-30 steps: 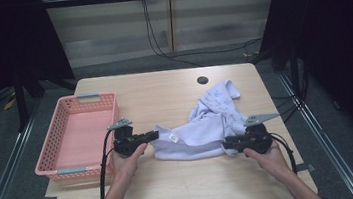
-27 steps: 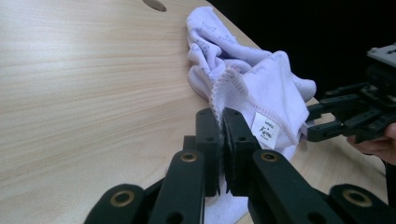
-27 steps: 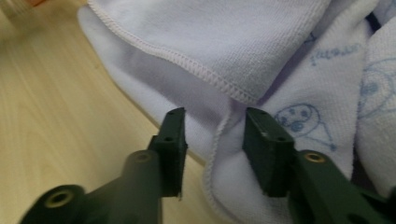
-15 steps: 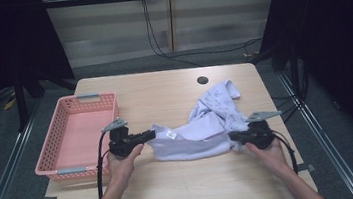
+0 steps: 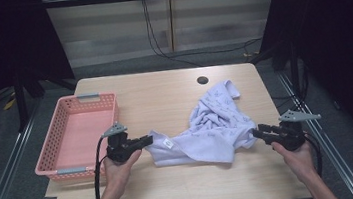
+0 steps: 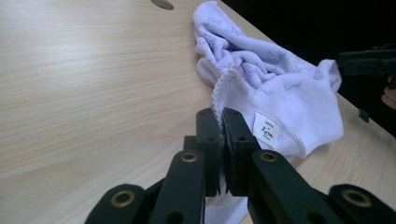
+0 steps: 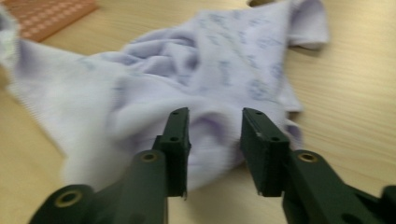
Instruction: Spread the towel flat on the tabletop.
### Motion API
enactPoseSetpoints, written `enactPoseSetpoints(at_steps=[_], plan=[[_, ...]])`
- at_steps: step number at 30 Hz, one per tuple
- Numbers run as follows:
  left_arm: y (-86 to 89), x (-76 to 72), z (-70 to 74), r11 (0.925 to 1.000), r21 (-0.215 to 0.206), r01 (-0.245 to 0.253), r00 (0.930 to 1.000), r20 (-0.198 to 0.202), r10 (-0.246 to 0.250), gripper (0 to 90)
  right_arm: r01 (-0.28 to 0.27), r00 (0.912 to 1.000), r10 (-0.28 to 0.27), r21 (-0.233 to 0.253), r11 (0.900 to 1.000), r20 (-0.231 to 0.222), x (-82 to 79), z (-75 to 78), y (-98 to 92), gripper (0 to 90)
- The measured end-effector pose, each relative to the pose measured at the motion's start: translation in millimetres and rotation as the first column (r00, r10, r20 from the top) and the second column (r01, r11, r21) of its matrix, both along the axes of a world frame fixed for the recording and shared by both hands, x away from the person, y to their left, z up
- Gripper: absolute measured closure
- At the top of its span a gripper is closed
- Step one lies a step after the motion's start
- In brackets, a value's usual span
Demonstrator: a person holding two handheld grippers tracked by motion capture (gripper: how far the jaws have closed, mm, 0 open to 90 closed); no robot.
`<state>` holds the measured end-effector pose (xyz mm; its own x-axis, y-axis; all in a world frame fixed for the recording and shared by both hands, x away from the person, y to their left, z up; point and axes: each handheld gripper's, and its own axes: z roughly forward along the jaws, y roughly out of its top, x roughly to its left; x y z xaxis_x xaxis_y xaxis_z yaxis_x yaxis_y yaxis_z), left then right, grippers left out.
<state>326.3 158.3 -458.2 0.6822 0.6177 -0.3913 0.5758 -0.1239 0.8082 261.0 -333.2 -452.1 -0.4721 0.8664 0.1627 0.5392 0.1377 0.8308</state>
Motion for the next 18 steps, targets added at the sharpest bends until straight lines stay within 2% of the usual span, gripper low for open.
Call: enactPoseSetpoints(at_steps=[2,3,4,5,7,10,11,12,14,15,16,18], plan=[[0.1,0.1,-0.7,1.0000,0.004,-0.002,1.0000,0.000,0.002,86.3,-0.024,0.9996,0.024,-0.007,1.000,0.017,-7.1,2.2,8.2,66.9],[-0.4,-0.1,-1.3,1.0000,0.005,0.001,1.0000,-0.003,-0.001,86.3,-0.022,0.9987,0.023,-0.019,1.000,0.046,-12.9,3.4,14.6,68.9],[-0.7,-0.5,-1.7,1.0000,0.009,0.003,1.0000,-0.004,-0.003,86.2,-0.055,0.9976,0.055,0.005,0.998,0.041,-14.7,3.9,17.9,72.7],[-1.0,-0.7,-2.5,0.9999,0.013,0.003,1.0000,-0.004,-0.003,86.2,-0.083,0.9964,0.083,0.016,0.996,0.019,-14.2,3.6,20.5,74.1],[-0.8,-0.5,-3.4,0.9999,0.013,0.005,1.0000,-0.003,-0.005,86.0,-0.125,0.9916,0.125,-0.005,0.992,-0.032,-9.3,-3.6,28.5,79.2],[0.8,0.1,-3.2,1.0000,0.003,0.009,1.0000,-0.004,-0.009,85.8,-0.202,0.9740,0.194,-0.055,0.978,-0.117,0.9,-23.2,44.5,79.4],[1.5,0.4,-3.3,0.9999,0.006,0.009,0.9999,-0.004,-0.009,85.8,-0.232,0.9666,0.224,-0.053,0.971,-0.124,3.2,-26.6,48.6,75.1],[2.0,0.5,-3.2,0.9999,0.003,0.012,0.9999,-0.005,-0.012,85.8,-0.261,0.9573,0.258,-0.012,0.965,-0.132,5.4,-28.1,51.6,69.3],[2.2,0.0,-3.5,0.9999,-0.006,0.012,0.9999,-0.006,-0.012,85.7,-0.287,0.9485,0.289,0.035,0.957,-0.131,7.9,-27.6,57.2,54.9],[2.1,-0.2,-3.6,0.9998,-0.009,0.015,0.9999,-0.007,-0.015,85.7,-0.298,0.9442,0.303,0.052,0.953,-0.130,8.0,-27.2,59.0,52.9],[1.6,-0.6,-3.5,0.9998,-0.007,0.021,0.9997,-0.007,-0.021,85.8,-0.298,0.9454,0.301,0.046,0.954,-0.125,8.3,-27.0,62.5,50.6],[0.2,-1.0,-3.5,0.9996,-0.010,0.026,0.9997,-0.004,-0.026,85.8,-0.284,0.9524,0.280,-0.014,0.959,-0.120,10.3,-28.4,70.1,46.8]])
